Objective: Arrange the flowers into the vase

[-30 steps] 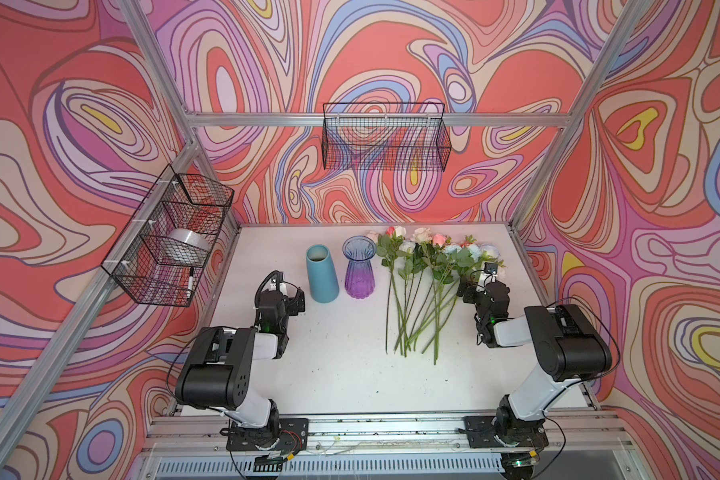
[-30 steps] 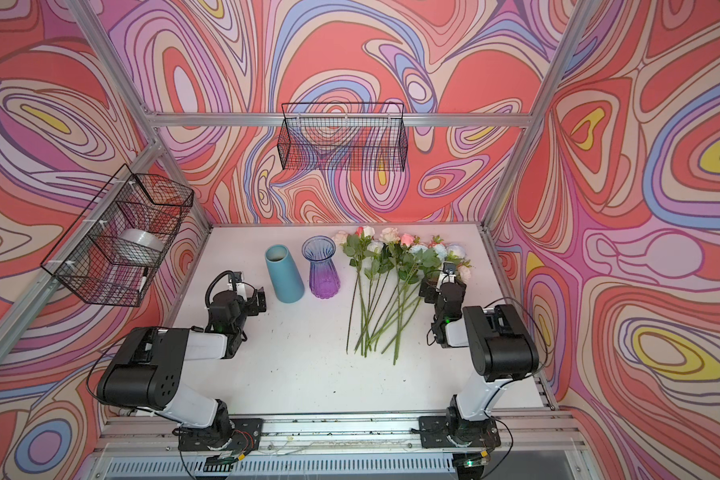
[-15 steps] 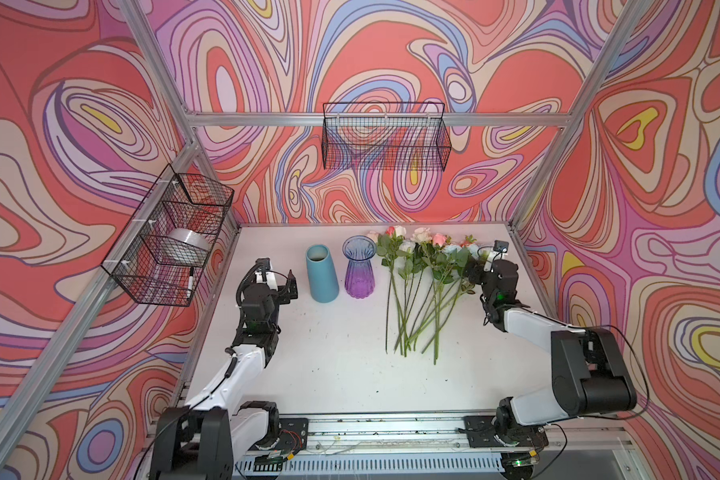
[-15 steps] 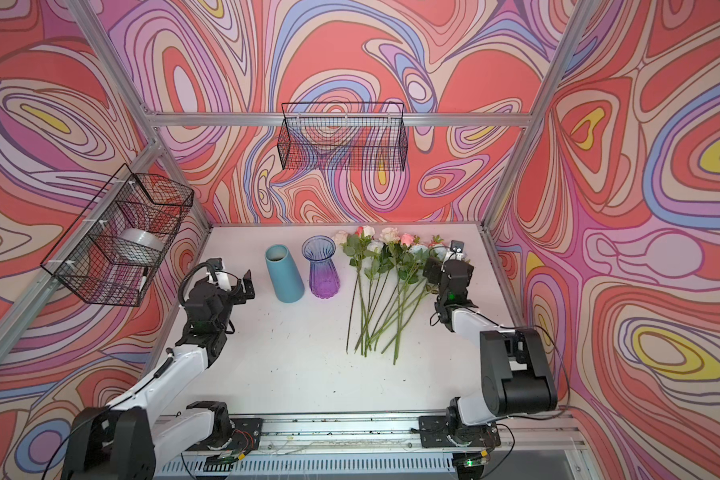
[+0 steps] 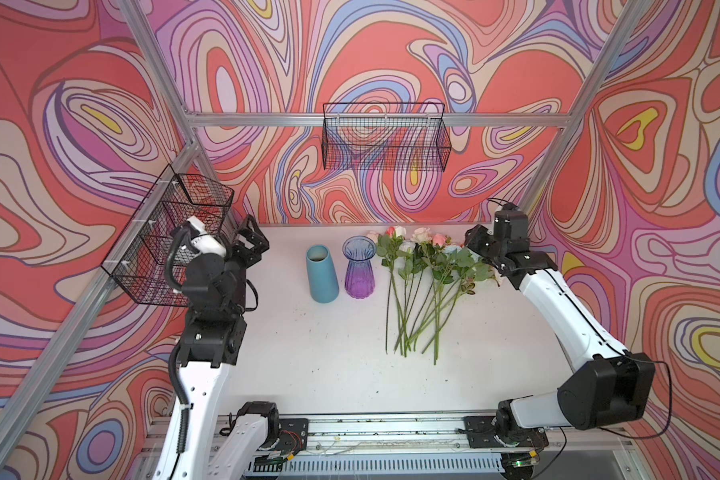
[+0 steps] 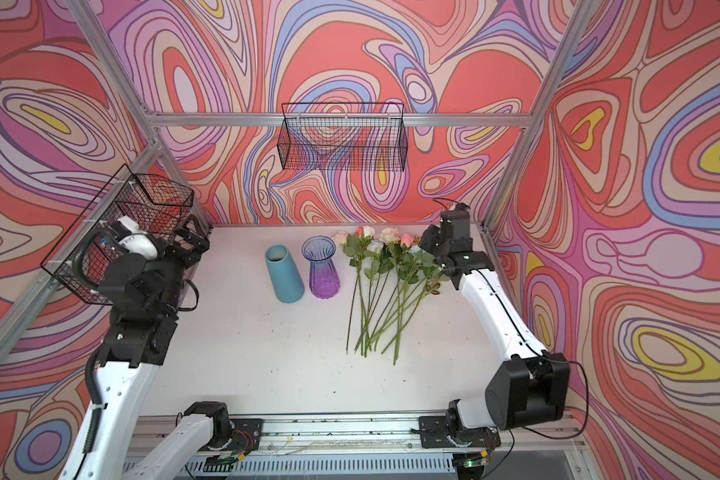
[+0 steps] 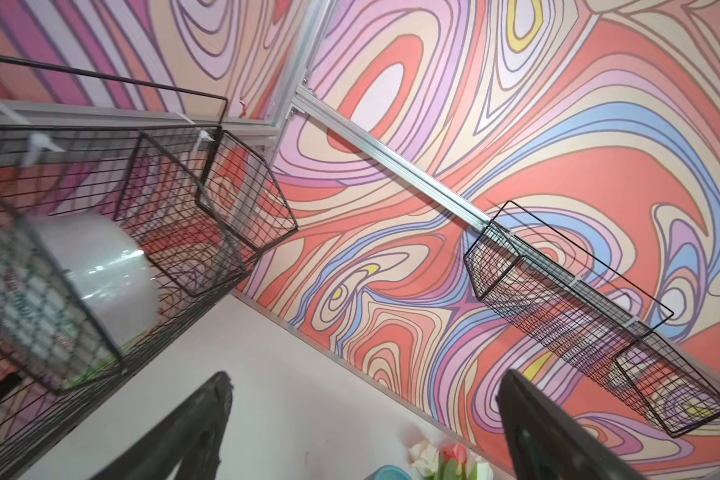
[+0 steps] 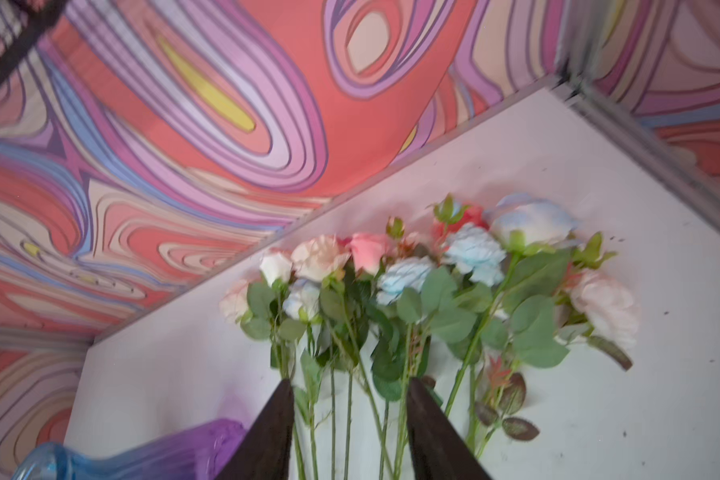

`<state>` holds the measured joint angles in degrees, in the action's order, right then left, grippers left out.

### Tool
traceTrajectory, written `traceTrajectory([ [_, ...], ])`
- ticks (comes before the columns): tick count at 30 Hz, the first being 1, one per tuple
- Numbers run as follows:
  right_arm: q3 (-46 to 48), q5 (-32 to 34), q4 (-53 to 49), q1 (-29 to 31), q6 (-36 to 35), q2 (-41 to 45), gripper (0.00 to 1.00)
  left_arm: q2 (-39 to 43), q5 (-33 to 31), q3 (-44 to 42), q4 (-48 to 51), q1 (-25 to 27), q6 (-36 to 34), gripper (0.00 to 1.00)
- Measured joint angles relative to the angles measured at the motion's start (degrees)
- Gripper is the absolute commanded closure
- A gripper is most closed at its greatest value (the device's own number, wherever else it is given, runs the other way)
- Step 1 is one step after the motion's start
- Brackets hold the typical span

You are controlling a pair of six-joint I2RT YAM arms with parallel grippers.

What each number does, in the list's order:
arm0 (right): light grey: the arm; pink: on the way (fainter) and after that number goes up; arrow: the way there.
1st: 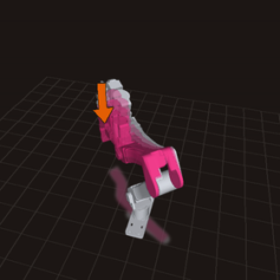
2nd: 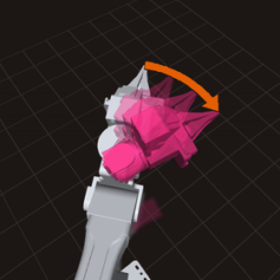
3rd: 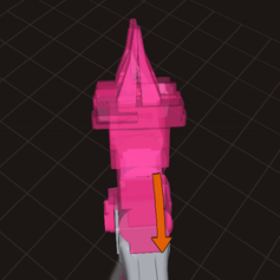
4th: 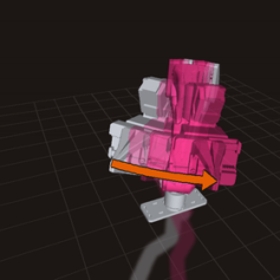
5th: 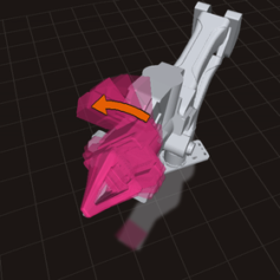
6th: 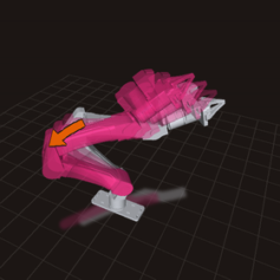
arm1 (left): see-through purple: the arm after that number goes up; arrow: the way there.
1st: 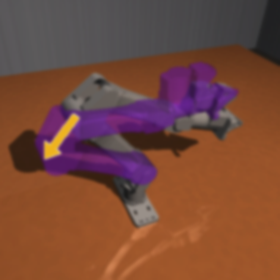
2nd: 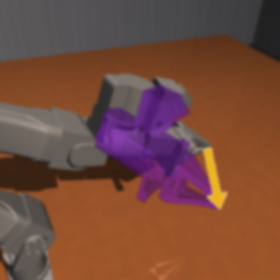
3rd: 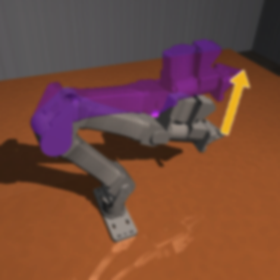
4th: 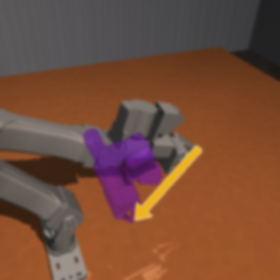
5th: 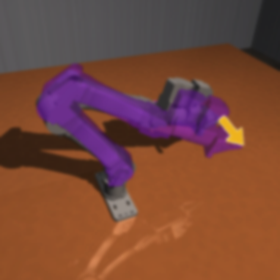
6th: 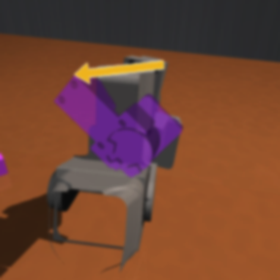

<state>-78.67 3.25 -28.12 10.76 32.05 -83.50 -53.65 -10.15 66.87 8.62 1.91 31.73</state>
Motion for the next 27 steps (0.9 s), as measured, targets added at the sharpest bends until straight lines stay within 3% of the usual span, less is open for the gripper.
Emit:
traceTrajectory([
  [6, -15.06, 0.37, -10.12, 15.13, -0.39, -9.49, 0.47, -15.74, 13.42, 10.51, 9.20, 0.00, 2.99, 0.08],
  [11, -24.63, -0.15, -15.41, 22.77, -0.92, -17.55, 0.44, -21.44, 28.15, 10.23, 11.54, 0.00, 5.70, 0.18],
  [18, -34.58, -0.72, -20.87, 25.44, -1.05, -27.23, 0.43, -20.04, 40.52, 2.23, 7.52, 0.02, 10.43, 0.22],
  [27, -44.70, -0.48, -25.49, 25.42, -0.81, -35.30, 0.48, -19.82, 45.70, 1.88, 3.17, 0.02, 13.46, 0.23],
])
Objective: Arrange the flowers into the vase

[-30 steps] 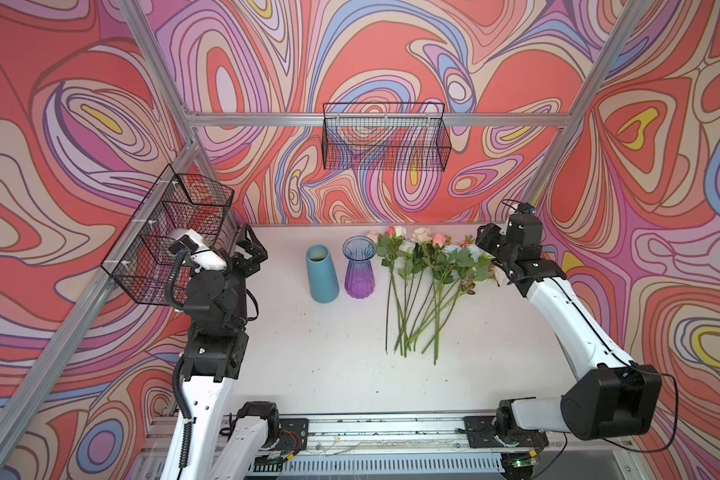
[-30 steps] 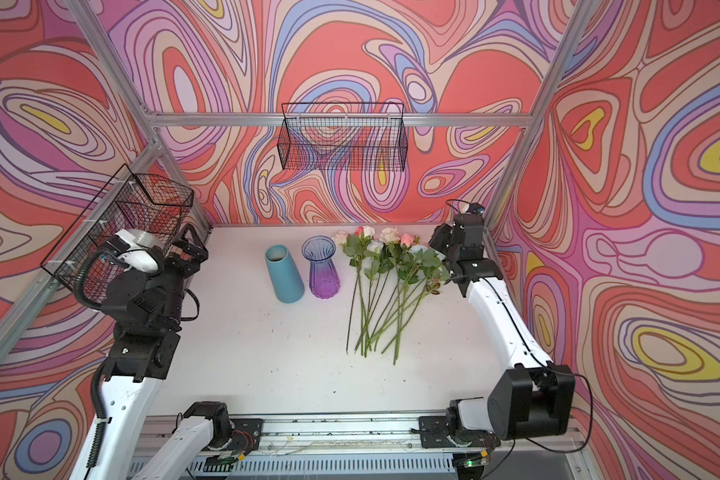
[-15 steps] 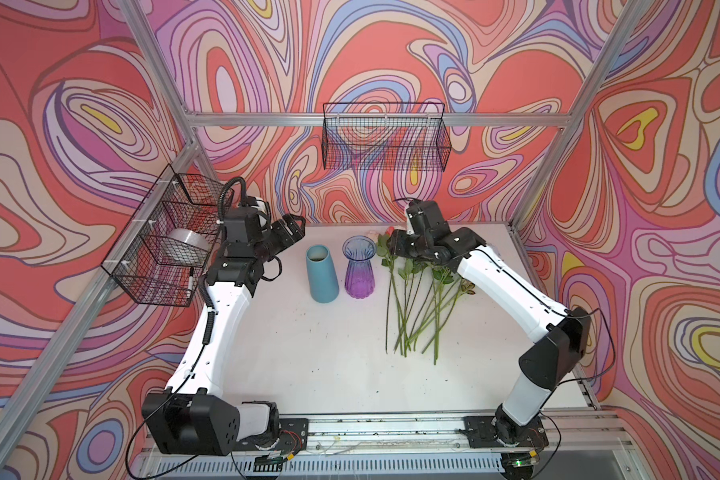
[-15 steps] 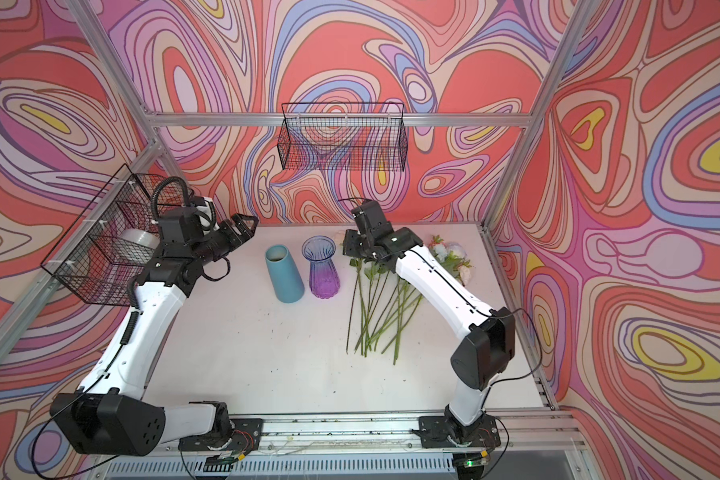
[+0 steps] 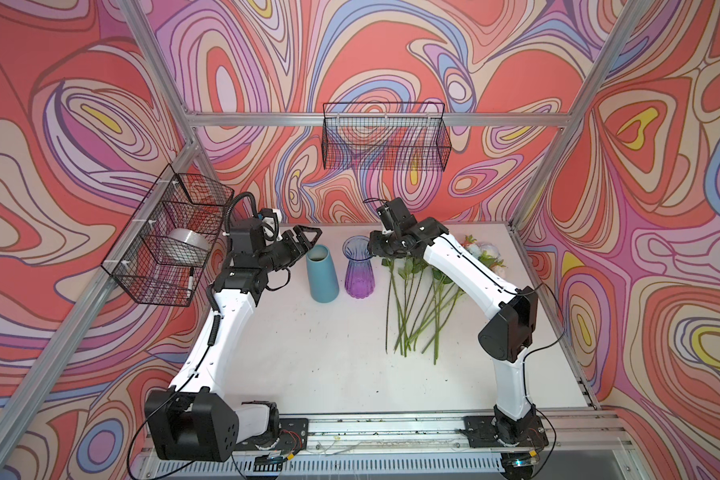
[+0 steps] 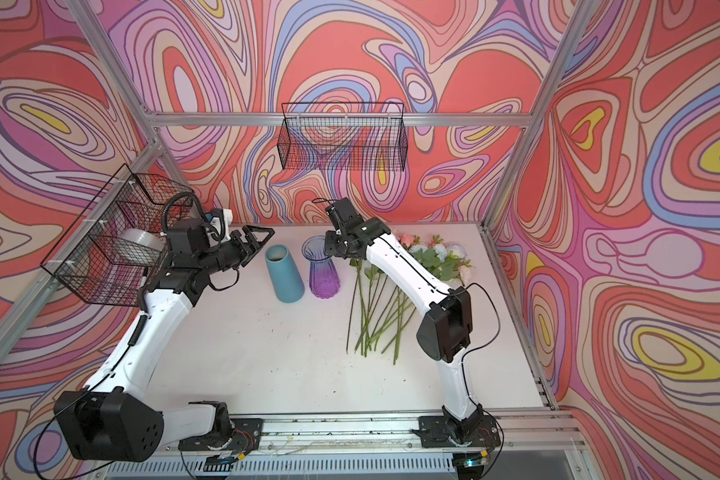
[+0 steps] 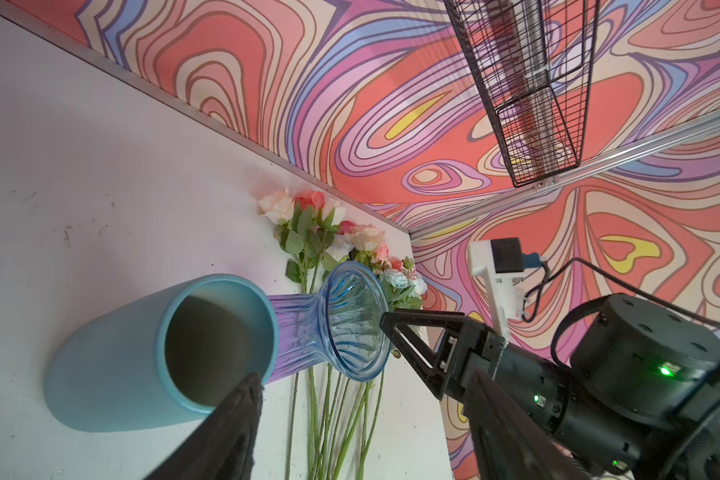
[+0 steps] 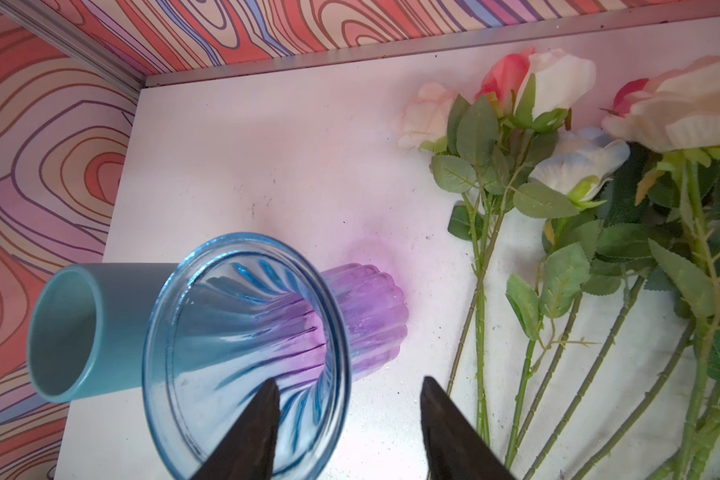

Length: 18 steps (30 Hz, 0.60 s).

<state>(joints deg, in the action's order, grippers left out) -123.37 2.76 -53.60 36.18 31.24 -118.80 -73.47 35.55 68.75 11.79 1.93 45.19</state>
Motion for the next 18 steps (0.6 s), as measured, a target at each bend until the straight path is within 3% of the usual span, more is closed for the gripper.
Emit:
traceTrajectory([
  [13, -2.75, -0.26, -1.33, 0.00, 2.58, -3.06, 0.70, 1.46, 0.39, -0.68, -0.90, 0.00, 0.09, 0.23],
  [18, -2.73, -1.27, -1.16, 0.00, 3.58, -3.06, 0.85, 1.46, 0.37, -0.68, -0.90, 0.00, 0.07, 0.22],
])
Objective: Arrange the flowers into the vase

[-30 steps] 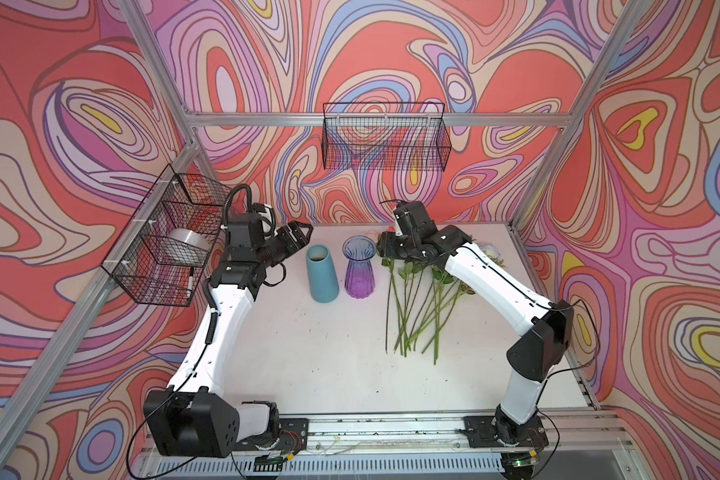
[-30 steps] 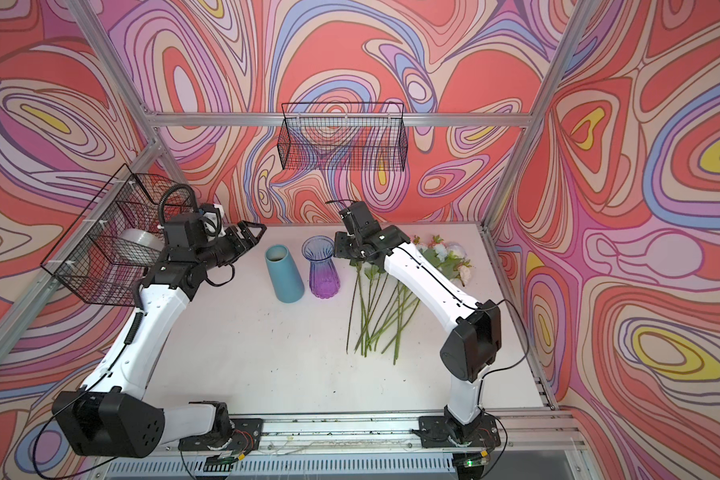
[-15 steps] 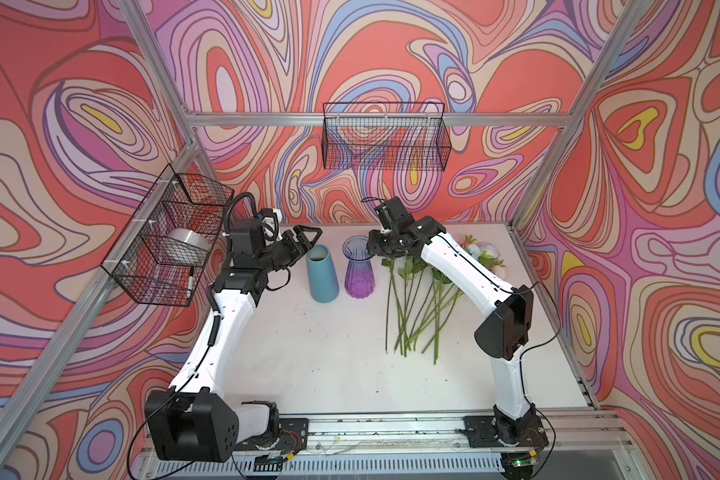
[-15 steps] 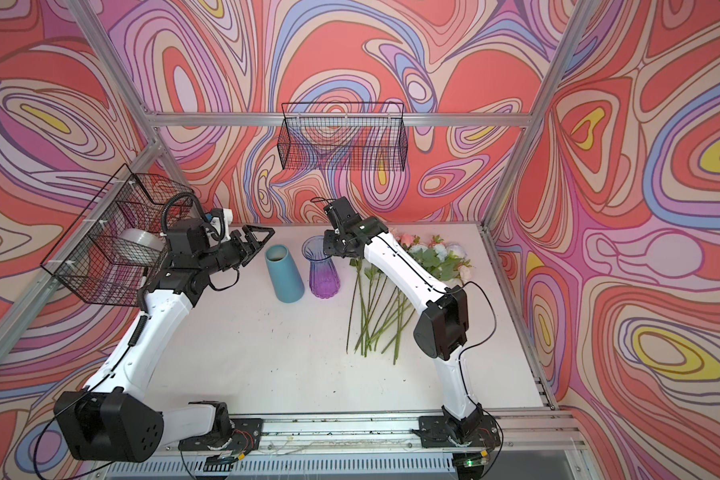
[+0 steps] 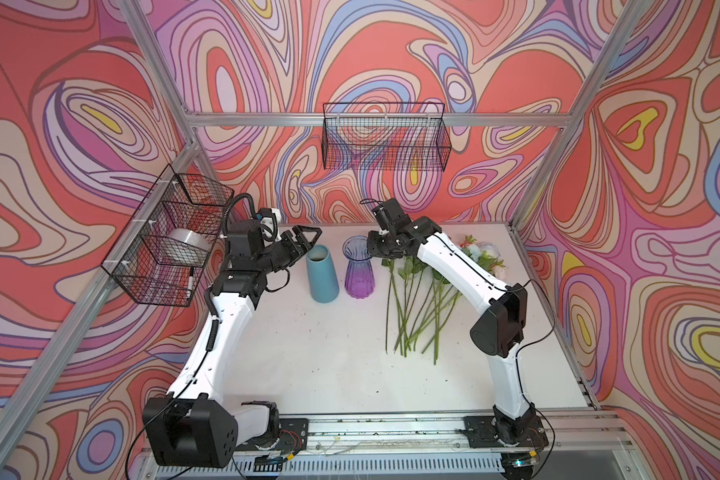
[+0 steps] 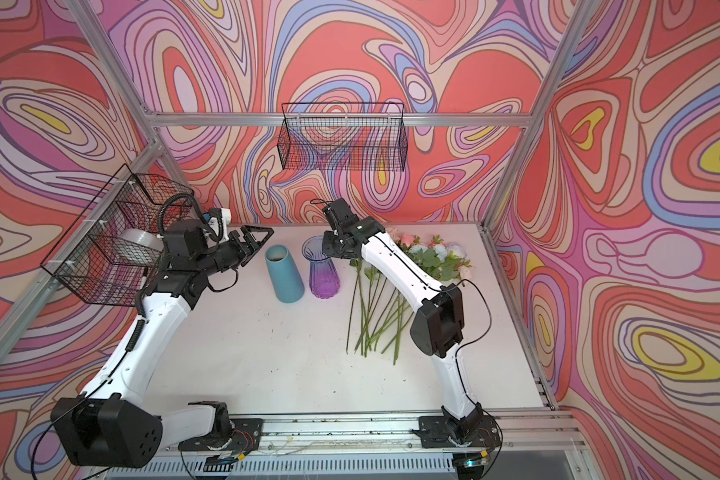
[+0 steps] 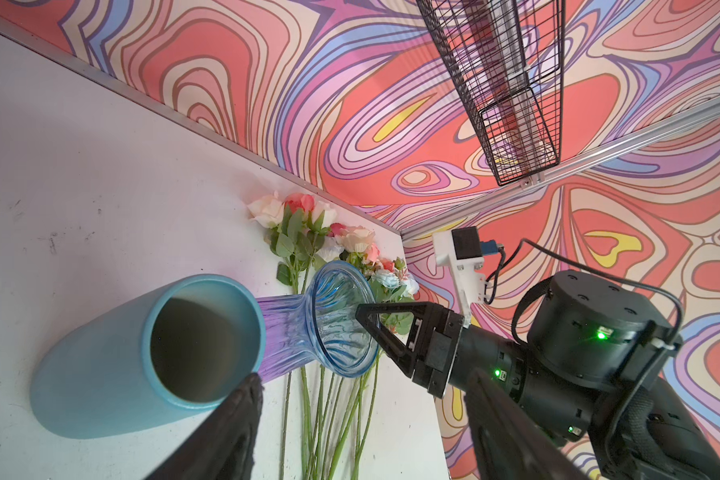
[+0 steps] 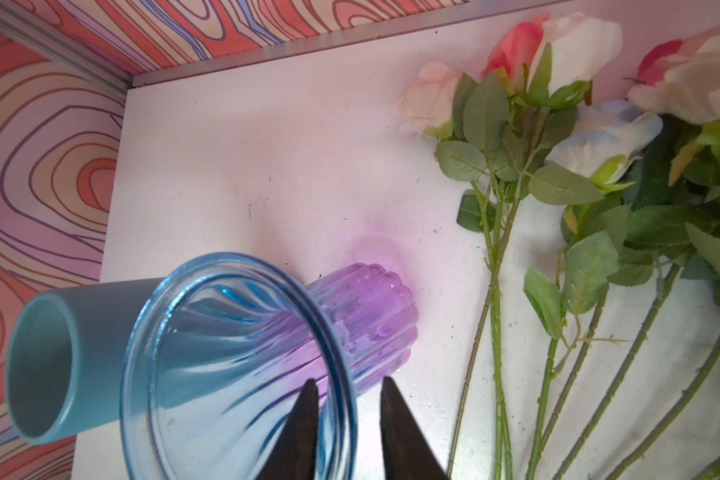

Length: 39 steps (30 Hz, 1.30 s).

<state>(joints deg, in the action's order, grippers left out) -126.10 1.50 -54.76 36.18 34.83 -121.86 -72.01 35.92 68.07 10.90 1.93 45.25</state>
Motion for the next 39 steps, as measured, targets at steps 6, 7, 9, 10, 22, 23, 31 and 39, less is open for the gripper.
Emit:
traceTrajectory([
  [6, -0.02, -1.14, 0.28, -0.02, 0.76, 0.00, 0.93, 0.04, -0.13, -0.02, 0.00, 0.00, -0.02, 0.22],
  [7, -0.02, -1.16, 0.28, -0.02, 0.83, 0.00, 0.95, 0.04, -0.15, -0.02, 0.02, 0.00, -0.04, 0.22],
  [9, -0.02, -1.27, 0.28, -0.07, 0.85, 0.00, 0.99, 0.04, -0.15, -0.02, 0.00, 0.00, -0.07, 0.22],
  [10, -0.02, -1.40, 0.28, -0.11, 0.87, 0.00, 1.00, 0.04, -0.17, -0.02, 0.00, 0.00, -0.11, 0.22],
  [22, 1.70, -4.07, -0.13, -0.15, 0.02, 1.55, 1.00, 0.04, -0.22, -0.02, 0.04, 0.00, -0.79, 0.21],
  [23, 1.99, -4.33, -0.39, -0.15, -0.11, 1.79, 1.00, 0.07, -0.22, -0.02, 0.04, 0.00, -0.87, 0.21],
  [31, 6.54, -6.86, -1.53, -0.15, -0.76, 5.33, 1.00, 0.70, -0.55, -0.02, 0.07, 0.00, -1.55, 0.21],
  [39, 10.99, -8.09, -3.56, -0.15, -1.27, 9.25, 0.95, 0.70, -0.52, -0.02, 0.07, 0.00, -1.55, 0.21],
])
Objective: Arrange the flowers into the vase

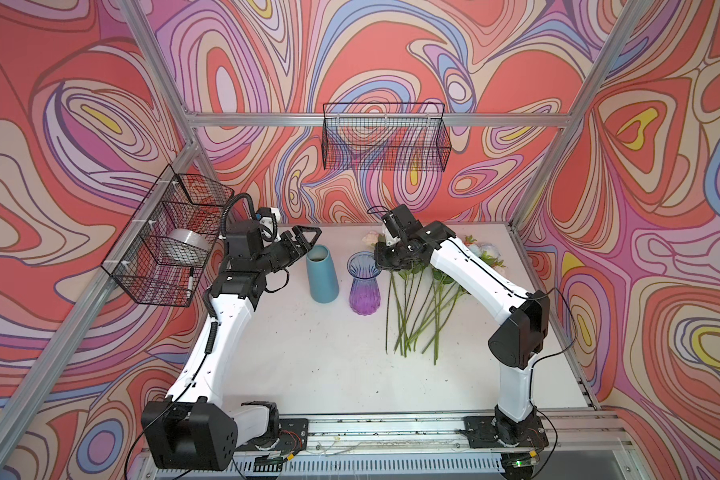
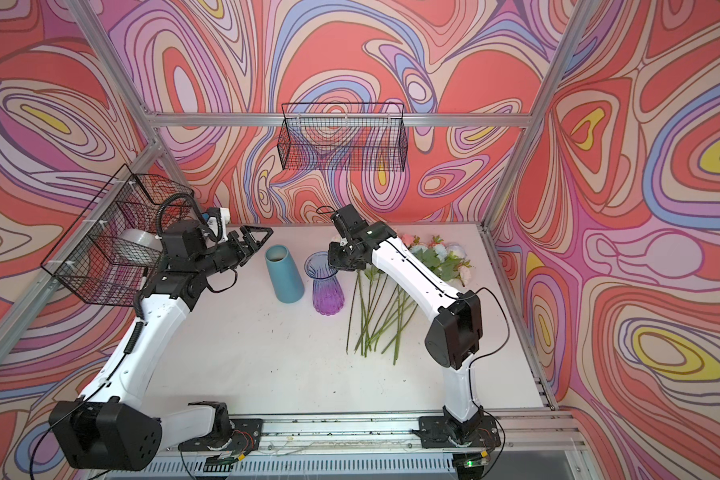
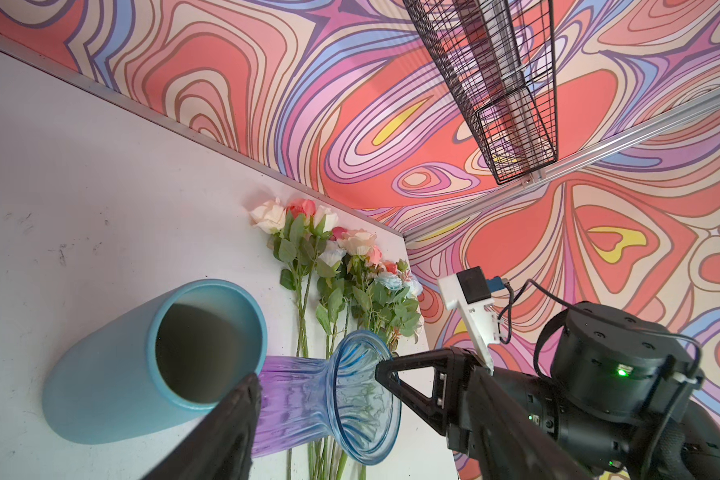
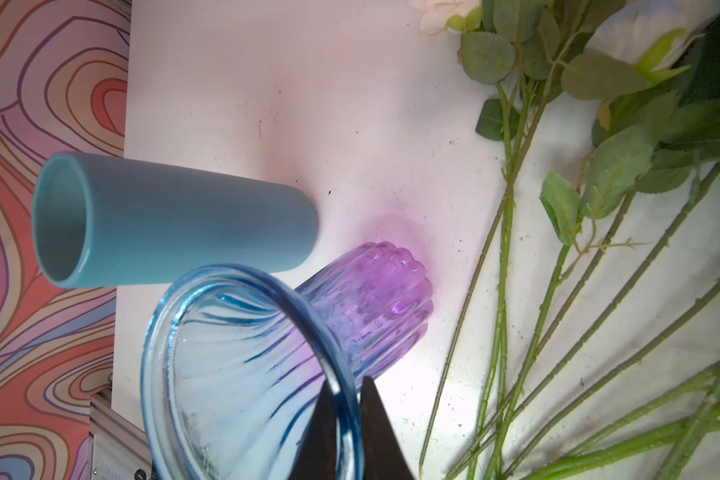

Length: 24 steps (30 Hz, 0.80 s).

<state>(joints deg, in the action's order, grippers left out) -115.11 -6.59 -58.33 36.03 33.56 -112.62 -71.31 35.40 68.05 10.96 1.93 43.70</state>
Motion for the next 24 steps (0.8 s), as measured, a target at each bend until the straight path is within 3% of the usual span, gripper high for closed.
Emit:
traceTrajectory([
  [5, 0.00, -0.61, -0.37, 0.00, -0.11, 0.04, 0.73, 0.00, 0.15, 0.00, 0.00, 0.00, 0.00, 0.21],
  [9, -0.02, -0.31, -1.29, 0.04, -0.39, 0.85, 0.60, 0.00, 0.59, 0.00, -0.02, 0.00, 0.00, 0.21],
  [14, -0.09, 1.84, -1.99, 0.00, -1.42, 4.44, 0.59, 0.02, 1.86, 0.00, -0.22, 0.00, 0.02, 0.20],
  [18, 0.66, 6.93, -1.66, -0.63, -2.19, 9.20, 0.62, 0.37, 4.17, -0.04, -1.86, 0.00, 0.13, 0.25],
  [21, 8.96, 10.86, 2.99, -4.07, -3.45, 17.29, 0.67, 2.51, 5.22, -0.81, -3.67, 0.72, 0.13, 0.25],
  [24, 20.79, 12.57, 9.07, -11.76, -5.51, 25.38, 0.67, 6.64, 4.55, -1.88, -4.00, 4.61, -1.22, 0.25],
])
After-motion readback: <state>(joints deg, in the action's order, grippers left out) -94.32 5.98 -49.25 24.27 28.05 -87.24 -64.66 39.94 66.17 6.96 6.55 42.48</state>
